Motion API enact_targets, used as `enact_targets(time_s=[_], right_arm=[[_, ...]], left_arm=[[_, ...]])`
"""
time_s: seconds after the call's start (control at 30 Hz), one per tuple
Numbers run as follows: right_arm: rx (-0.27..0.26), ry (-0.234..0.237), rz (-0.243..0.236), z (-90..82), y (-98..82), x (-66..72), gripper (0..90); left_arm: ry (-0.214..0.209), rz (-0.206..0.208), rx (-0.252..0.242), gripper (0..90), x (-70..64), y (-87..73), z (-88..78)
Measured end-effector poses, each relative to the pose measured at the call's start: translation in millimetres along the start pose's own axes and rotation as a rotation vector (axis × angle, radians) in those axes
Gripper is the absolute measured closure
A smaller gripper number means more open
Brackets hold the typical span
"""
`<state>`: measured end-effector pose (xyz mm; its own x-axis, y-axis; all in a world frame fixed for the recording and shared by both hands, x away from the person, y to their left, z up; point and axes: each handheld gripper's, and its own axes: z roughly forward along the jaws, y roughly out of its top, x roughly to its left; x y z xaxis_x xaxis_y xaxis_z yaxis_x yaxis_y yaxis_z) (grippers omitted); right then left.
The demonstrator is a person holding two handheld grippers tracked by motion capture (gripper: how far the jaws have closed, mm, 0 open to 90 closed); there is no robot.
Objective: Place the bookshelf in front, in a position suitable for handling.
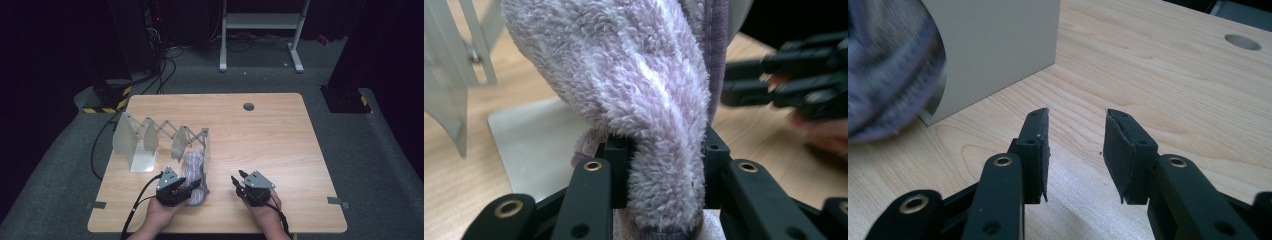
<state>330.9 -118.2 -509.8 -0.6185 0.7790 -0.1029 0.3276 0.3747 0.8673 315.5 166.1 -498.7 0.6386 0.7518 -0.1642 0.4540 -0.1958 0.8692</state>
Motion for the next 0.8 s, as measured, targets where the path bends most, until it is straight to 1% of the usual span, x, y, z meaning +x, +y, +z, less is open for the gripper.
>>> enact_targets(time_s=[0.13,0.2,0.23,0.5,0.6,0.7,0.73,0.77,0.8], right_arm=[[0.002,0.000,0.000,0.0,-0.2,0.2,62.6],[0.002,0.001,0.001,0.0,-0.2,0.1,62.6],[0.002,0.001,0.001,0.0,-0.3,0.1,62.6],[0.004,0.003,0.001,0.6,-0.4,0.8,62.6],[0.003,0.002,0.000,0.5,-0.3,0.8,62.5],[0.002,0.001,0.000,0.6,-0.3,0.1,62.5],[0.002,0.001,0.001,0.6,-0.3,-0.1,62.5],[0.002,0.001,0.001,0.5,-0.3,-0.2,62.5],[0.002,-0.001,0.000,0.3,-0.2,-0.3,62.5]], left_arm=[[0.011,-0.012,0.069,66.9,5.5,-9.2,14.0],[0.010,-0.017,0.094,66.9,8.0,-12.9,18.9],[0.007,-0.028,0.097,66.9,8.7,-14.4,20.2],[0.013,-0.034,0.089,66.9,8.0,-16.2,20.3],[0.008,-0.039,0.075,67.0,7.5,-14.9,18.5],[-0.005,-0.048,0.047,67.0,6.1,-10.9,13.2],[-0.008,-0.045,0.034,67.0,5.0,-8.7,10.4],[-0.013,-0.040,0.010,67.0,2.3,-5.0,5.4],[-0.014,-0.039,0.001,67.1,1.3,-3.7,3.7]])
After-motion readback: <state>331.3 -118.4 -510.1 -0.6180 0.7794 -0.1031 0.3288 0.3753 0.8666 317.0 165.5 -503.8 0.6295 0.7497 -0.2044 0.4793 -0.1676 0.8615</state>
